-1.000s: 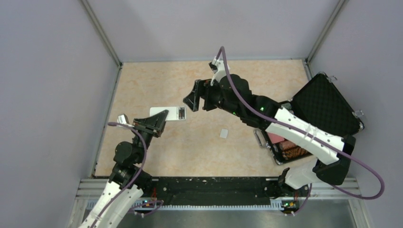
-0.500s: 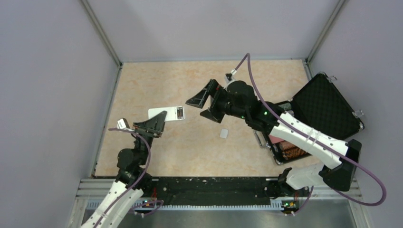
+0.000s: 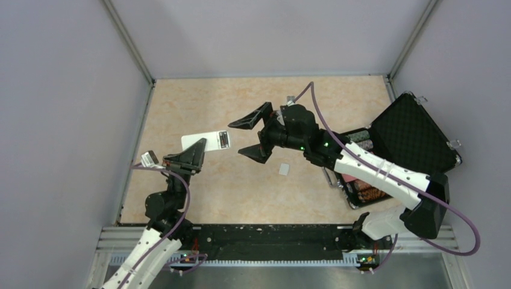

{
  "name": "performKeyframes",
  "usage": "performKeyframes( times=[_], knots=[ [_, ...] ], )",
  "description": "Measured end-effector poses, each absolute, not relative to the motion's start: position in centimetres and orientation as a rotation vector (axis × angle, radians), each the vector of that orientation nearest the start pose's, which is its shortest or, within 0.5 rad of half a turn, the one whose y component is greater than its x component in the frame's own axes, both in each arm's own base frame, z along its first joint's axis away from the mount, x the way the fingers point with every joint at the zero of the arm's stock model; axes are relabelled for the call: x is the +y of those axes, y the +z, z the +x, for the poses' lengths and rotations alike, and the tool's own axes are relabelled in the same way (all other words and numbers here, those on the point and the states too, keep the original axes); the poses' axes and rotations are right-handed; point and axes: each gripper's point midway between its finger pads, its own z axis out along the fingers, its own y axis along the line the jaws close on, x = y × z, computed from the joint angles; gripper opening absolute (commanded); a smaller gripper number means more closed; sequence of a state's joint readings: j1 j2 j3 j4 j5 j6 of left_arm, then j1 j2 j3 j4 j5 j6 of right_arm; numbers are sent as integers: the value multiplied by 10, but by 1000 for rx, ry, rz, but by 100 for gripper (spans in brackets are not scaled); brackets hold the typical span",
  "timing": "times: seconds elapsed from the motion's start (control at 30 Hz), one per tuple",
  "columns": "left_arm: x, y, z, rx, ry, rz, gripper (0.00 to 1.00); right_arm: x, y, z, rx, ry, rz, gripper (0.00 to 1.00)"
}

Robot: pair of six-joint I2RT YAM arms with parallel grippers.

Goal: Load the batteries into the remote control

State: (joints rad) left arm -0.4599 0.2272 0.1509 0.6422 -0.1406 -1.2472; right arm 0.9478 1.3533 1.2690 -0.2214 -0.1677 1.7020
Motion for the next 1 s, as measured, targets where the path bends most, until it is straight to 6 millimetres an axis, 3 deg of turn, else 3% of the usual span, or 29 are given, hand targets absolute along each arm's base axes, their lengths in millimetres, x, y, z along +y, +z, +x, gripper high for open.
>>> performKeyframes(
  times=[0.13,0.43,0.77,1.0],
  knots=[
    [-118,338,206,977,-1468,-558,0,408,340,204,2301,1786,810,94],
    [-127,327,219,1031,-1457,-562,0,419,343,207,2275,1851,864,74],
    [-128,331,217,1019,-1468,-551,0,429,334,209,2294,1862,870,72],
    [-130,332,216,1031,-1482,-546,0,431,332,210,2293,1861,874,58]
  ],
)
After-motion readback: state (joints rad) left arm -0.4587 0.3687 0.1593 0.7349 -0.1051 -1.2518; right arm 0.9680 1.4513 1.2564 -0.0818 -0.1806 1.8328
